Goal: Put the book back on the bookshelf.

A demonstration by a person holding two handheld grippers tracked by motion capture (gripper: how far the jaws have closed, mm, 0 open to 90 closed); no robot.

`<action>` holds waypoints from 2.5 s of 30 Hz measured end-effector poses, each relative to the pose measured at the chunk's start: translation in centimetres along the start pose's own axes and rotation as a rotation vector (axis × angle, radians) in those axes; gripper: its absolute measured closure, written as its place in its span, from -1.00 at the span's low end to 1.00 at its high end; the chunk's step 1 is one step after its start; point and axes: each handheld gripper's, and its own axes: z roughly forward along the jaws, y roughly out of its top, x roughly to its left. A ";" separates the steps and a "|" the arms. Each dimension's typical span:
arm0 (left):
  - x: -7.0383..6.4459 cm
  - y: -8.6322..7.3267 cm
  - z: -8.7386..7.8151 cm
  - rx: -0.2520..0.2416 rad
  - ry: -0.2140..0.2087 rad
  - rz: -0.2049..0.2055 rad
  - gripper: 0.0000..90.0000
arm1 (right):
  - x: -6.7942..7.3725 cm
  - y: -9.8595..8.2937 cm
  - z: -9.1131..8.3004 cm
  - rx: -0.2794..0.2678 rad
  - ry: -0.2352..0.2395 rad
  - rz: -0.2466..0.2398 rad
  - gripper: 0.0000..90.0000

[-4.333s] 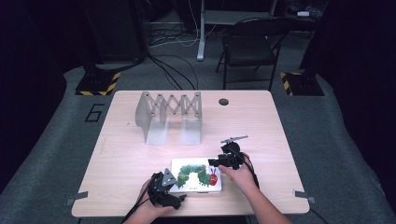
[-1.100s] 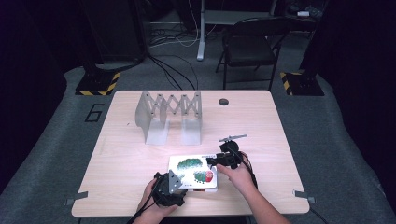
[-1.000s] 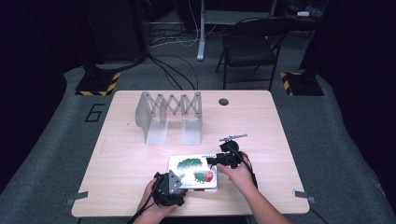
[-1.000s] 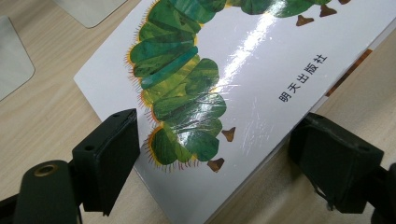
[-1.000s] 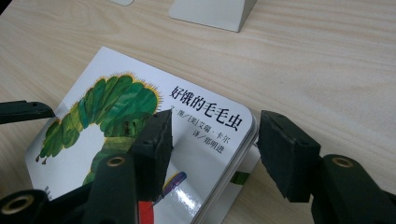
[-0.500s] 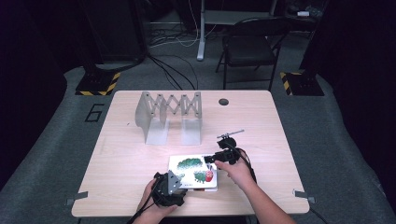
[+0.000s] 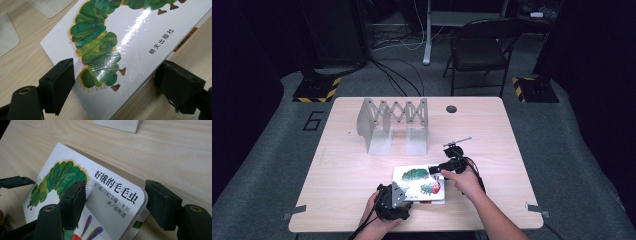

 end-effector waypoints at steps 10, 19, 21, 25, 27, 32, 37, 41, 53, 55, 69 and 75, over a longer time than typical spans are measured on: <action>0.1 0.0 0.1 -0.008 0.006 0.007 -0.63 | -0.1 0.1 0.4 0.006 0.027 0.011 -0.25; 0.1 0.0 0.2 -0.012 0.011 0.007 -0.63 | -0.2 0.2 0.8 0.008 0.045 0.016 -0.26; 0.0 0.0 0.2 -0.014 0.011 -0.001 -0.63 | -0.2 0.2 0.9 0.009 0.043 0.007 -0.28; 0.1 0.0 0.2 -0.016 0.011 0.001 -0.63 | -0.1 0.2 0.9 0.013 0.045 0.009 -0.29; 0.1 0.0 0.2 -0.015 0.011 0.000 -0.63 | -0.1 0.2 0.9 0.014 0.044 0.007 -0.29; 0.1 0.1 0.1 -0.006 0.004 0.012 -0.64 | -0.2 0.2 1.0 0.021 0.046 0.014 -0.28; -0.1 0.1 0.1 -0.005 0.021 0.016 -0.64 | -0.5 0.1 1.2 0.025 0.049 0.021 -0.29; -0.1 0.0 0.2 0.000 0.037 -0.026 -0.73 | -0.4 0.1 1.1 0.022 0.048 0.020 -0.28; 1.1 -0.3 0.5 0.030 -0.006 -0.126 -0.86 | -0.2 0.1 0.9 0.022 0.048 0.015 -0.26; 1.3 -0.2 0.5 0.043 -0.020 -0.127 -0.86 | -0.2 0.1 0.8 0.020 0.046 0.012 -0.26; 2.1 -0.1 0.4 0.082 -0.085 -0.152 -0.88 | -0.5 0.0 1.2 0.036 0.043 0.022 -0.23; 3.0 -0.1 0.2 0.079 -0.145 -0.176 -0.83 | -0.6 0.1 1.1 0.035 0.046 0.021 -0.23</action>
